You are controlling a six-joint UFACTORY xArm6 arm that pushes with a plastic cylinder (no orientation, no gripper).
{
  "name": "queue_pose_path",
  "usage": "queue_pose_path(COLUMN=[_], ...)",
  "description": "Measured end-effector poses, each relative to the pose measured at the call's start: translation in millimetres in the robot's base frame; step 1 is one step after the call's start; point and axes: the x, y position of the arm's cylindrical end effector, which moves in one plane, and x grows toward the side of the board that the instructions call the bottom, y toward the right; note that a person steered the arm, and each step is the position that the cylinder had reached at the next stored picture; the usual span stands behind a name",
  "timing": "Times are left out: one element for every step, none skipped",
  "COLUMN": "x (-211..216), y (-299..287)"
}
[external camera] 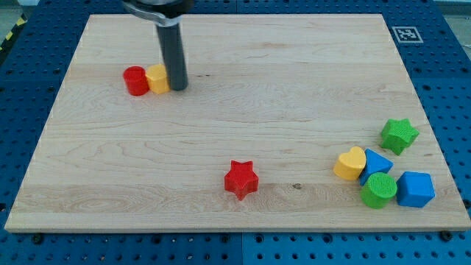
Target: Push the red circle up a bit
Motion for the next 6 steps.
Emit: queue_pose_path(x=[8.2, 39.5, 36.9, 34.4, 29.3, 3.6], y=[-3.7, -7.4, -58.4, -84.7, -84.8, -84.8])
